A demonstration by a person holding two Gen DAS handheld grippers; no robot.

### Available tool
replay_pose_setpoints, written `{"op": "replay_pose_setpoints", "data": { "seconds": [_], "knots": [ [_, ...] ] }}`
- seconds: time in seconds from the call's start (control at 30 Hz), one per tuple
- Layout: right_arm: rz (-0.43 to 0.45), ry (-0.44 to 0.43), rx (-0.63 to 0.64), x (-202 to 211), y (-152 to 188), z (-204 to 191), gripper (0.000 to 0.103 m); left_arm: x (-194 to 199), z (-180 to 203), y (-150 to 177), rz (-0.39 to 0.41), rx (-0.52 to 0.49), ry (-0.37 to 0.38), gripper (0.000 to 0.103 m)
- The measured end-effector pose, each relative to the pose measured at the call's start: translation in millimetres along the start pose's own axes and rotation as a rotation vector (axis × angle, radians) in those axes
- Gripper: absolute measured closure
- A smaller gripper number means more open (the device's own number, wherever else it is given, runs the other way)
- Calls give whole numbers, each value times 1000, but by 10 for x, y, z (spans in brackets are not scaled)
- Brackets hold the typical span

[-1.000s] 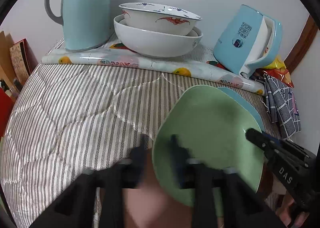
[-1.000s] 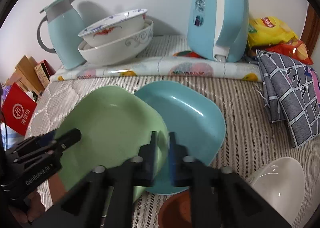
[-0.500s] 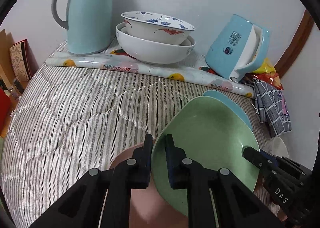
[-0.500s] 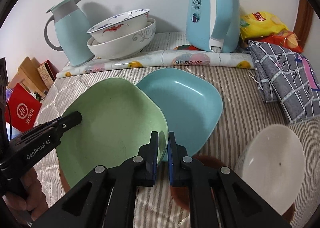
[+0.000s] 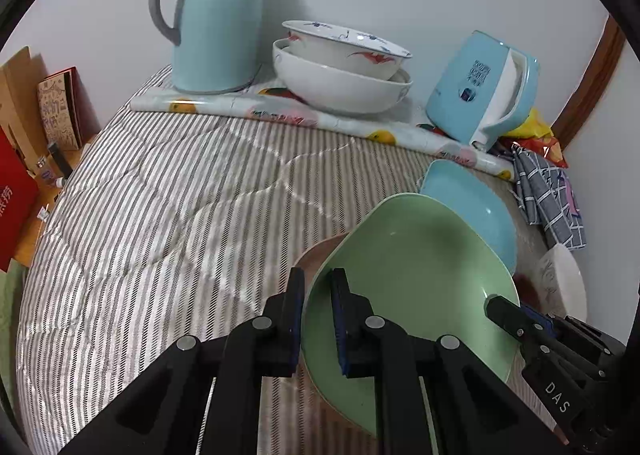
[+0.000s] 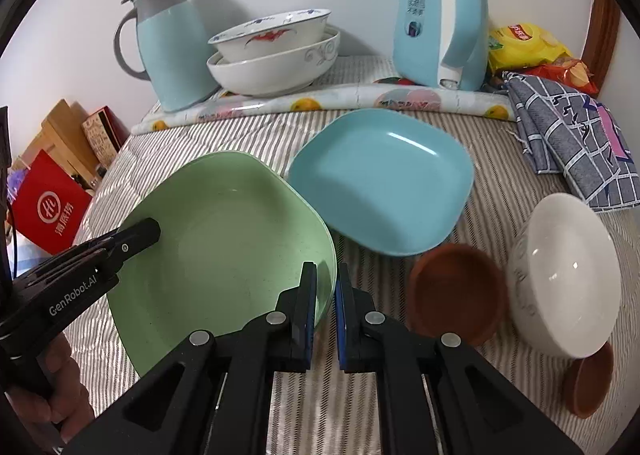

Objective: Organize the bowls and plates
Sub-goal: 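Lift the green plate with the left gripper and lower it onto the pink plate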

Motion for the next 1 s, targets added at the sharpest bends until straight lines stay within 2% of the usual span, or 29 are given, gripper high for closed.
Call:
{"op": "replay_pose_setpoints", "data": {
  "seconds": [0.23, 0.47, 0.7, 0.9, 0.93, 0.97, 1.0],
  "knots": [
    [-17, 22, 4, -94, 99, -79, 94, -98, -79, 26, -2, 4, 9, 89],
    [-22, 54, 24, -169, 113, -136, 88, -193, -81, -45, 17, -24, 6, 88],
    [-40, 67, 59, -137, 153, -179, 86, -221, -79, -71, 12, -32, 33, 87],
    [-59, 60, 62, -68, 228, -196, 86, -173, -109, -32, -7, -25, 28, 87],
    [-61, 61, 66, -54, 247, -199, 86, -154, -112, -24, -7, -28, 26, 82],
    [-64, 62, 67, -38, 266, -200, 86, -125, -112, -14, -4, -31, 24, 72],
    [-65, 61, 67, -21, 280, -199, 86, -101, -116, -11, 1, -32, 20, 68]
  ]
}}
Point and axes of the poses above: each gripper's, at about its wrist camera, not at the fingertips, and x roughly against the way its jaws point, z to its right, y to its underside, the point moved 3 cm from there along -x, roughly the way its jaws point, and after that the axes turned 6 degrees about z, right-handed, at the moved point
